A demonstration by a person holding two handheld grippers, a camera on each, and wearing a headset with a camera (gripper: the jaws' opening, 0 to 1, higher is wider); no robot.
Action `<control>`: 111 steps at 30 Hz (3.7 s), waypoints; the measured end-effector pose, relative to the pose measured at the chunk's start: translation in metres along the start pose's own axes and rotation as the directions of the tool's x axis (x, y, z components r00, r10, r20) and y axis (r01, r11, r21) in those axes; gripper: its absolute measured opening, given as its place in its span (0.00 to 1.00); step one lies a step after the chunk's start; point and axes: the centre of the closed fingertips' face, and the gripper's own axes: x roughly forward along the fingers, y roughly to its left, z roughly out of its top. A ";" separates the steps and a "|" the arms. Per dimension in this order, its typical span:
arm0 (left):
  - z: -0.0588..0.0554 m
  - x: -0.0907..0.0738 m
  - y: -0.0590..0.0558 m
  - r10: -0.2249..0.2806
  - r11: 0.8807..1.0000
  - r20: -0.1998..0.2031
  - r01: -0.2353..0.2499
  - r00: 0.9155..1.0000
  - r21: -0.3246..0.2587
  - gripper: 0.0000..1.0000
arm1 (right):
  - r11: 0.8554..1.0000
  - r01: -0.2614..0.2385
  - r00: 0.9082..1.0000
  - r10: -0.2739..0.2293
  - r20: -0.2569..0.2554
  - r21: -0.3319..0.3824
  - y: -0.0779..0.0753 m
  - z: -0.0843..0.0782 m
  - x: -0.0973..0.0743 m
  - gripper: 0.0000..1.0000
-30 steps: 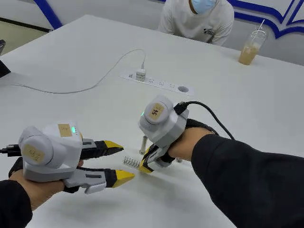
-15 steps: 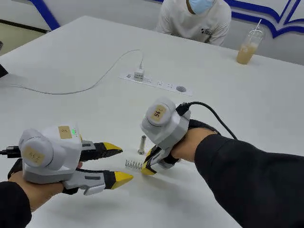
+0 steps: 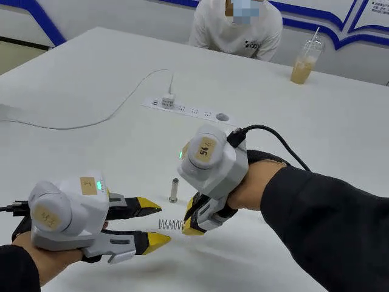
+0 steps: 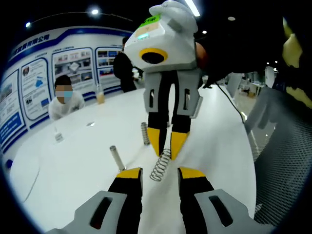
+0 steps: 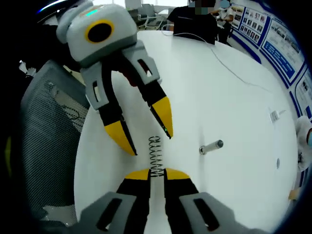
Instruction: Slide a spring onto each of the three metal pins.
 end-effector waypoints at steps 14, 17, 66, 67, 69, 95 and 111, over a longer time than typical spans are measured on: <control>0.000 0.006 -0.009 -0.044 0.998 -0.011 0.044 0.999 0.052 0.13 | 1.000 -0.006 1.000 0.006 -0.023 -0.026 0.008 -0.003 -0.009 0.11; 0.001 0.006 -0.011 -0.047 0.997 -0.015 0.048 0.999 0.063 0.13 | 1.000 -0.002 1.000 0.002 -0.020 -0.030 0.008 -0.002 -0.014 0.11; 0.016 0.008 -0.009 -0.025 0.999 0.047 0.023 0.999 0.035 0.10 | 0.992 0.022 1.000 -0.022 0.003 -0.121 0.013 0.037 -0.037 0.16; 0.017 0.007 -0.008 -0.024 0.999 0.049 0.022 0.999 0.033 0.10 | 0.993 0.021 1.000 -0.021 0.001 -0.120 0.012 0.037 -0.036 0.16; 0.016 0.007 -0.008 -0.023 0.999 0.052 0.021 0.998 0.031 0.10 | 0.992 0.022 1.000 -0.022 -0.001 -0.123 0.012 0.036 -0.036 0.14; 0.014 -0.001 0.005 0.031 1.000 0.059 -0.031 0.998 -0.005 0.25 | 0.994 0.042 0.999 -0.042 0.006 -0.103 -0.005 0.038 -0.048 0.12; 0.009 -0.008 0.017 0.084 0.995 0.061 -0.080 0.995 -0.060 0.40 | 0.990 0.111 0.994 -0.112 -0.005 -0.090 -0.047 0.040 -0.066 0.12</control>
